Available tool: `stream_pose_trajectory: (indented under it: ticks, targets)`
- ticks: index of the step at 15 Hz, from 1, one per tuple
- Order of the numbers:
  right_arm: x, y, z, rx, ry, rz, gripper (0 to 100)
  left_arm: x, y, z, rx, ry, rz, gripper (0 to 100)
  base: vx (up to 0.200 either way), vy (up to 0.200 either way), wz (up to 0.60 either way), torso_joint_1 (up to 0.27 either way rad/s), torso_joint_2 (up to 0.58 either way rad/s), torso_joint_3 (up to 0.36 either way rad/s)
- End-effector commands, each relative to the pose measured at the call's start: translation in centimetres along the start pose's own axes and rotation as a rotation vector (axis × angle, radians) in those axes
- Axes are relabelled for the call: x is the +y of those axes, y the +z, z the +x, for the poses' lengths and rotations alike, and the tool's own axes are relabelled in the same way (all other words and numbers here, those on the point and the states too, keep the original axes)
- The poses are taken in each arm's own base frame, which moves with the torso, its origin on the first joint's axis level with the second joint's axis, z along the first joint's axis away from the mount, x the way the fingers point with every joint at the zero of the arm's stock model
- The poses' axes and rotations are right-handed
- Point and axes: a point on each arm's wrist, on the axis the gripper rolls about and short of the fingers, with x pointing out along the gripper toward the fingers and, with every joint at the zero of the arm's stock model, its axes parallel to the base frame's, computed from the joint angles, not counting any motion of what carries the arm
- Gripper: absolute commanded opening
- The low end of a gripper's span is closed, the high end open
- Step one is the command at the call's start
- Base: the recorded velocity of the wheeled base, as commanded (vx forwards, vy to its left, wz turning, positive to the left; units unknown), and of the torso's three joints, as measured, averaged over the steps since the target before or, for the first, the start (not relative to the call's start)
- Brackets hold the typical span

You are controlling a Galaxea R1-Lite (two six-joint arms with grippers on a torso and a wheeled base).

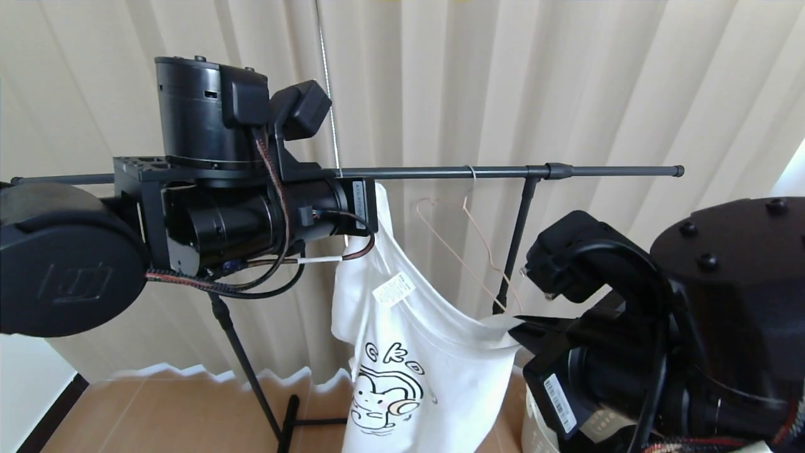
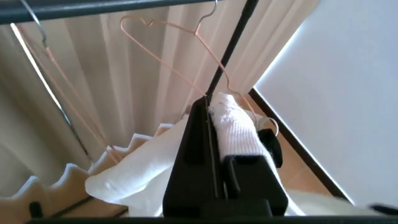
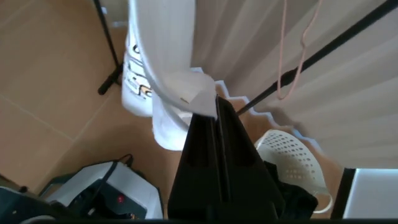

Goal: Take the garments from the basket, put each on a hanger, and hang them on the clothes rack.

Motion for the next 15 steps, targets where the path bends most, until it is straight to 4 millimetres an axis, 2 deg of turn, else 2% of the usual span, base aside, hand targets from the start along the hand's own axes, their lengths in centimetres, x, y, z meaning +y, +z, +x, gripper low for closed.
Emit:
stream_pose_trajectory:
  ticks: [1,2,7,10,15]
  targets:
    - [2.6,-0.2,-0.5,-0.002,0.077,-0.013,0,0.4,0.7,1.6,-0.01,-0.034,-0.004,0,0.0,0.0,0.0,0.0,0.0,0.0]
    - [4.2,0.2,-0.3,-0.001,0.111,0.031,0,0.4,1.2,2.2,-0.012,-0.092,-0.004,0,0.0,0.0,0.0,0.0,0.0,0.0]
    - [8.6,3.0,1.4,-0.023,0.171,0.266,0,0.4,2.1,3.6,-0.021,-0.207,-0.001,0,0.0,0.0,0.0,0.0,0.0,0.0]
    - [9.2,4.2,1.8,-0.042,0.179,0.354,0,0.3,2.2,3.7,-0.018,-0.228,-0.002,0,0.0,0.0,0.0,0.0,0.0,0.0]
    - [8.8,3.9,1.8,-0.036,0.147,0.344,0,0.4,2.1,3.6,-0.012,-0.219,-0.002,0,0.0,0.0,0.0,0.0,0.0,0.0]
